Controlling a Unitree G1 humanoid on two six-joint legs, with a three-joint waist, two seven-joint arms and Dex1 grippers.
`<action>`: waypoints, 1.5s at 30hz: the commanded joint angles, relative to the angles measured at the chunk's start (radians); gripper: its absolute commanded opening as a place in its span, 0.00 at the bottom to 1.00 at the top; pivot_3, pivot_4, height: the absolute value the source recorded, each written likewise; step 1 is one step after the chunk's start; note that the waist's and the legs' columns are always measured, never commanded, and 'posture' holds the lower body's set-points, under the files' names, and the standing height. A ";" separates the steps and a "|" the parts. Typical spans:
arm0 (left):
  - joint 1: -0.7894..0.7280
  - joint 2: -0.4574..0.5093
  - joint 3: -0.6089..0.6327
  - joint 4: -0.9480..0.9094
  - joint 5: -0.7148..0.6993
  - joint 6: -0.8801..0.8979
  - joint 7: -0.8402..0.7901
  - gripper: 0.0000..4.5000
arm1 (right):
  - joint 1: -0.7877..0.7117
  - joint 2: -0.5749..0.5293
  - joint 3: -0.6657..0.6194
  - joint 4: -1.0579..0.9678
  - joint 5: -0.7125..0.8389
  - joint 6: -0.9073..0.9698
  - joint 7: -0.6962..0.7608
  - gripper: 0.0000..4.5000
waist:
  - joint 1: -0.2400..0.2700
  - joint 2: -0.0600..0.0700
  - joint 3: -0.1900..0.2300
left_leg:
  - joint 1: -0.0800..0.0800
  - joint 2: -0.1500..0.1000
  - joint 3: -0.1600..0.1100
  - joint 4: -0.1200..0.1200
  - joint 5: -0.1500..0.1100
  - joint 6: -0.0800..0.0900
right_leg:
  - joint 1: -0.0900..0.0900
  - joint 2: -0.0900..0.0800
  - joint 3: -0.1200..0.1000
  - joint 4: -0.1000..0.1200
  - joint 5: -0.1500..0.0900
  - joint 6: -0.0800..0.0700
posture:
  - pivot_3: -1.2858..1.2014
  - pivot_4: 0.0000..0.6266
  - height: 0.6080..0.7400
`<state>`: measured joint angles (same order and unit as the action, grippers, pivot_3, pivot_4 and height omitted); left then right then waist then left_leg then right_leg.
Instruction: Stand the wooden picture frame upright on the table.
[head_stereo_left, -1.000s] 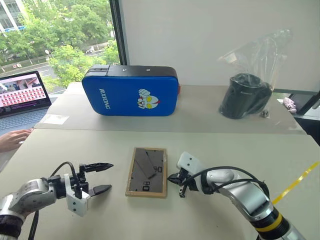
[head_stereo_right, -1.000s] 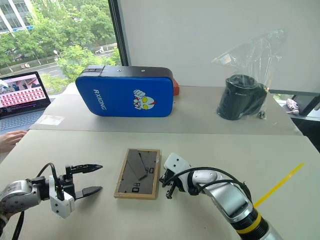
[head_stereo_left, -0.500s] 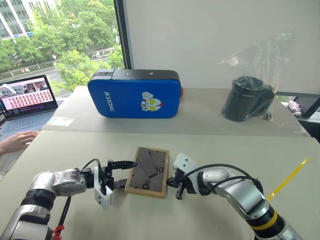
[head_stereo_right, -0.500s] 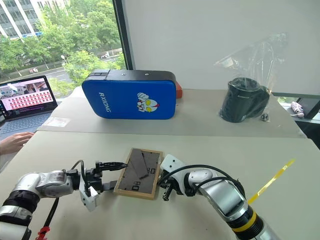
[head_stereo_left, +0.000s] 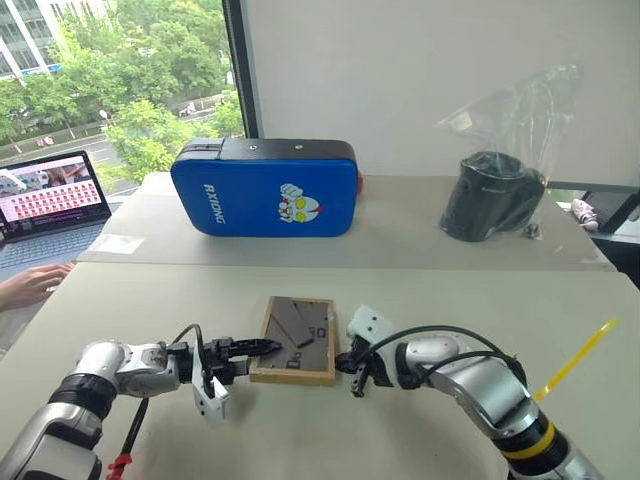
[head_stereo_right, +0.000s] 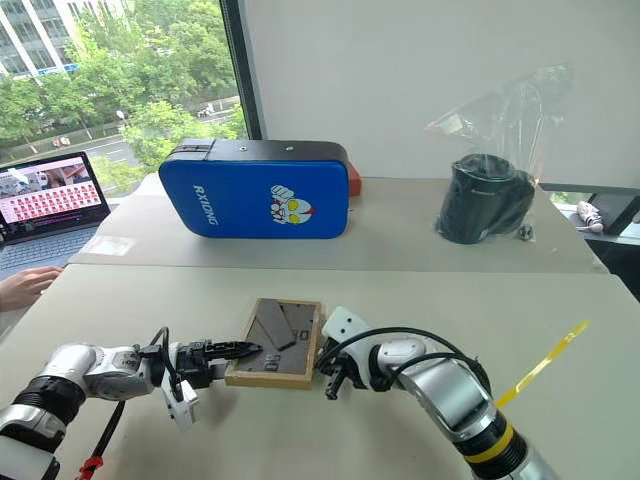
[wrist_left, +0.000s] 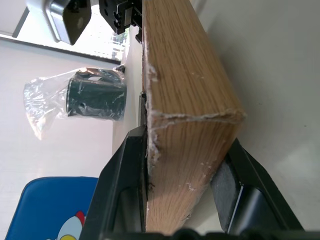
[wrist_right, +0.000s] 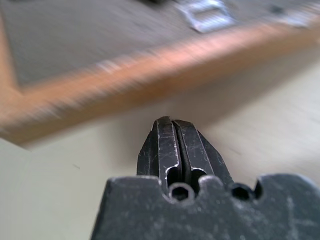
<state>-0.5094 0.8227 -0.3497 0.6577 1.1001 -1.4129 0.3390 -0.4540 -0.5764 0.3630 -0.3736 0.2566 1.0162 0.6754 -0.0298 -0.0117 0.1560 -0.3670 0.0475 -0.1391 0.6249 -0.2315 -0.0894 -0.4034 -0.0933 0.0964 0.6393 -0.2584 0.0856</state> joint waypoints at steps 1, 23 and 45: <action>0.045 0.026 -0.070 -0.005 0.056 0.036 -0.006 0.26 | -0.109 -0.008 -0.060 0.077 0.000 -0.058 0.034 0.00 | -0.002 0.000 0.000 | 0.000 0.000 0.000 0.000 0.000 0.000 | 0.000 0.000 0.000 0.000 0.000 0.000 | 0.52 0.24 1.00; 0.102 0.047 -0.121 -0.119 0.016 0.115 0.046 0.26 | -0.489 0.328 0.136 0.731 0.000 -0.143 0.340 0.98 | -0.012 0.002 0.001 | 0.001 0.000 0.000 -0.001 0.000 0.000 | -0.001 0.000 0.000 0.003 0.000 -0.001 | 0.52 0.24 1.00; 0.115 0.048 -0.134 -0.142 -0.010 0.135 0.036 0.26 | -0.375 0.254 -0.065 0.438 0.210 0.032 0.326 0.98 | -0.013 0.004 0.002 | -0.002 0.000 -0.001 -0.003 0.000 0.001 | -0.005 0.000 0.000 0.002 -0.001 -0.002 | 0.52 0.24 1.00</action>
<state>-0.4237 0.8717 -0.4293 0.4891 1.0597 -1.2747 0.4125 -0.8324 -0.3229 0.3161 0.0846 0.4693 1.0741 1.0110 -0.0425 -0.0074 0.1575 -0.3689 0.0473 -0.1397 0.6216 -0.2319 -0.0887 -0.4083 -0.0932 0.0964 0.6419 -0.2595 0.0839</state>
